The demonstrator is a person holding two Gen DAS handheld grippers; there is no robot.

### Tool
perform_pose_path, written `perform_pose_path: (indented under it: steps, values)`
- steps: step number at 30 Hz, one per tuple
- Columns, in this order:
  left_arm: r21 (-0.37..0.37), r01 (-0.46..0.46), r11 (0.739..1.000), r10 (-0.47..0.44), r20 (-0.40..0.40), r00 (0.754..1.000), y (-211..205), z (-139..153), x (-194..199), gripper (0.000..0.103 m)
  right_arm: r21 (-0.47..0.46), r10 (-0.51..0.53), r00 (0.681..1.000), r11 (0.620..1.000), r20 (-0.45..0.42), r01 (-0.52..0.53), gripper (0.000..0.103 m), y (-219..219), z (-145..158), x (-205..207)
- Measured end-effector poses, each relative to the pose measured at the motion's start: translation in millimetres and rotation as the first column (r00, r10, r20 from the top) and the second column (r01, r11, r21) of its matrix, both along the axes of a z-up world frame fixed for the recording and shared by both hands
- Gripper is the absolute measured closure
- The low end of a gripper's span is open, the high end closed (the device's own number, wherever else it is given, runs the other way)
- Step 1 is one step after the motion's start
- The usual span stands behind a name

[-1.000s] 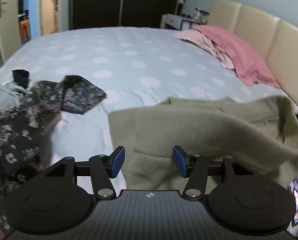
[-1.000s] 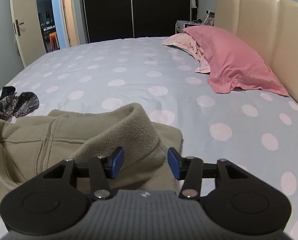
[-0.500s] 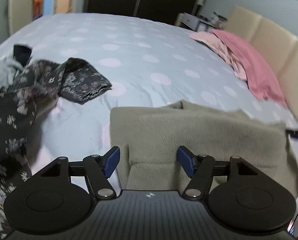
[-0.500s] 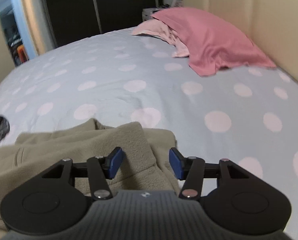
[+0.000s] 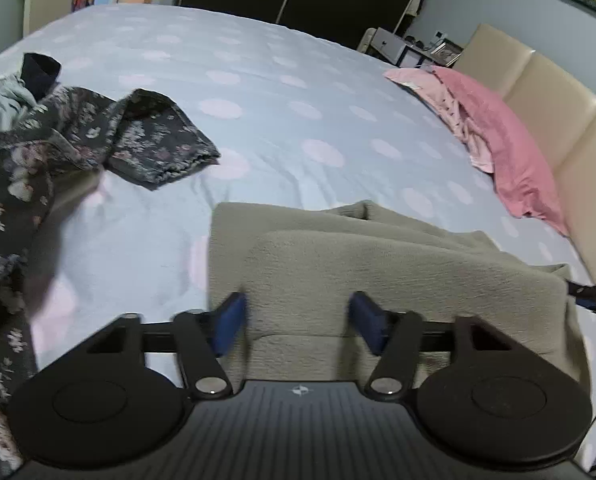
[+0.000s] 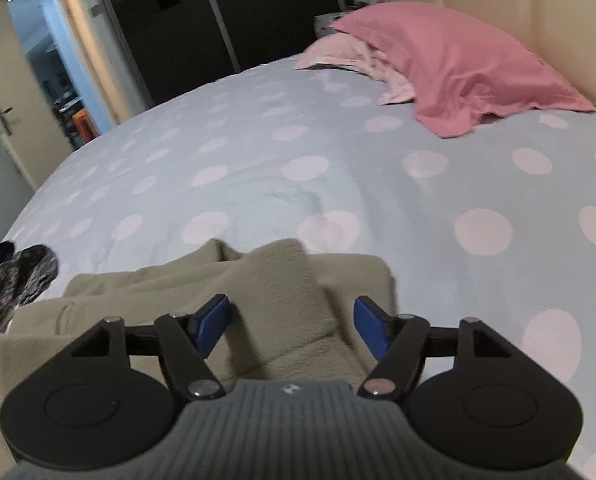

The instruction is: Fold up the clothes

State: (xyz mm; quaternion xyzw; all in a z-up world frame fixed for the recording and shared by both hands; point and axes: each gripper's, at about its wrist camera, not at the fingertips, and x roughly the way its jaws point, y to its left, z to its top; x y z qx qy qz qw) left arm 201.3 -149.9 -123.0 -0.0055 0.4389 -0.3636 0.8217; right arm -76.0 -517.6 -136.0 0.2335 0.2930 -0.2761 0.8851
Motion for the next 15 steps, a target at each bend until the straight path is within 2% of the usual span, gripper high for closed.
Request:
perform_pose_path:
  steps: [1, 2, 3, 4, 6, 7, 9, 12, 15]
  values:
    - [-0.006, 0.000, 1.000, -0.001, -0.003, 1.000, -0.4, -0.2, -0.4, 0.058, -0.015, 0.011, 1.000, 1.000, -0.013, -0.012, 0.048, 2.7, 0.7, 2.5]
    - [-0.011, -0.001, 1.000, 0.001, -0.003, 1.000, 0.5, 0.6, -0.7, 0.068, -0.034, 0.014, 0.999, 0.999, -0.035, -0.016, 0.056, 5.2, 1.8, 4.4]
    - [-0.016, -0.003, 1.000, 0.003, -0.002, 1.000, 1.4, 1.4, -1.0, 0.079, -0.053, 0.015, 0.998, 0.998, -0.059, -0.018, 0.069, 7.3, 3.0, 5.8]
    - [-0.028, -0.007, 1.000, 0.007, -0.015, 1.000, 3.1, 2.6, -0.5, 0.081, -0.056, 0.014, 0.998, 0.998, -0.063, -0.018, 0.075, 8.0, 4.6, 5.0]
    - [-0.063, -0.034, 0.997, 0.033, -0.026, 0.999, 9.6, 9.0, -1.0, 0.089, -0.060, -0.002, 0.999, 0.998, -0.035, 0.000, 0.081, 8.4, 10.7, -3.2]
    - [-0.090, -0.050, 0.995, 0.048, -0.026, 0.999, 14.6, 13.5, -1.6, 0.090, -0.076, -0.023, 0.999, 0.997, -0.028, 0.020, 0.085, 9.2, 15.5, -7.8]
    - [-0.158, -0.069, 0.985, 0.063, -0.038, 0.997, 23.7, 22.9, -2.7, 0.091, -0.088, -0.103, 0.995, 0.991, 0.016, 0.104, 0.085, 7.0, 27.1, -21.0]
    - [-0.161, -0.055, 0.985, 0.056, 0.000, 0.998, 27.7, 34.4, -9.0, 0.091, -0.015, -0.147, 0.984, 0.989, 0.100, 0.150, 0.086, 2.6, 39.3, -39.6]
    - [-0.165, -0.051, 0.985, 0.056, 0.028, 0.998, 31.4, 44.9, -18.7, 0.091, -0.025, -0.129, 0.984, 0.991, 0.124, 0.133, 0.086, 10.2, 51.5, -48.5]
